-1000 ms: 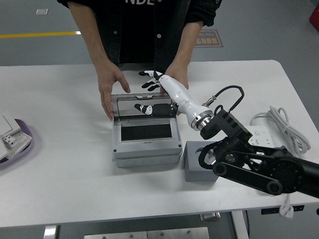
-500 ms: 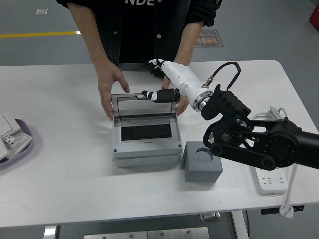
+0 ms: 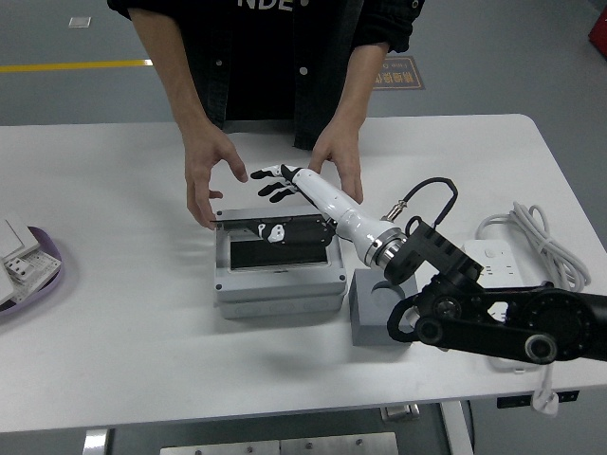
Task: Pick up the cylinder from the cube,place it in the box,flap close box
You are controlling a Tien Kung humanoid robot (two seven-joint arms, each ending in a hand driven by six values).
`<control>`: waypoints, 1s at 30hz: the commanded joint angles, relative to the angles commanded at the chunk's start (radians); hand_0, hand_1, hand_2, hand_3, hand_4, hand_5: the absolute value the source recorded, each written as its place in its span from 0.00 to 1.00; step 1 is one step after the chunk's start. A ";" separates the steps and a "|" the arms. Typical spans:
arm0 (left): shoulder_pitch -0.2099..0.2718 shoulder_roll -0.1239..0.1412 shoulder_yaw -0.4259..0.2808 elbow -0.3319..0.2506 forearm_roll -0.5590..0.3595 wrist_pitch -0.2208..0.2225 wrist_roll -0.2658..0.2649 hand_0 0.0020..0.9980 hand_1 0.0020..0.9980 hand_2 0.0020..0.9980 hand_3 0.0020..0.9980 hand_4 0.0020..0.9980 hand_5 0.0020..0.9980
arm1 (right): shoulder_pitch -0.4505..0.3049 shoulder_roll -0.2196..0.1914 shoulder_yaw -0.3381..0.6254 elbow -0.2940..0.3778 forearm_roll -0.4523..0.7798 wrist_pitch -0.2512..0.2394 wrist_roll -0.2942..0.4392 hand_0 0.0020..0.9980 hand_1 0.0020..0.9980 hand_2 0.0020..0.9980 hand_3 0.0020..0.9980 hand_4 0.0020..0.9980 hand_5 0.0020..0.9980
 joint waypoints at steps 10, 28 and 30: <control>-0.006 -0.002 0.004 0.002 -0.011 0.002 -0.001 0.51 0.55 0.55 0.60 0.64 0.20 | -0.068 -0.017 -0.005 0.020 0.226 0.015 0.138 0.72 0.66 0.69 0.81 0.72 0.36; 0.006 -0.003 0.019 0.003 -0.045 0.003 -0.016 0.51 0.55 0.55 0.60 0.64 0.20 | -0.226 -0.123 0.392 0.002 -0.251 0.048 -0.050 0.71 0.66 0.68 0.78 0.71 0.36; 0.008 -0.005 0.022 0.003 -0.049 0.003 -0.018 0.51 0.55 0.55 0.60 0.64 0.20 | -0.262 -0.114 0.433 -0.035 -0.309 0.031 -0.033 0.71 0.66 0.68 0.78 0.71 0.36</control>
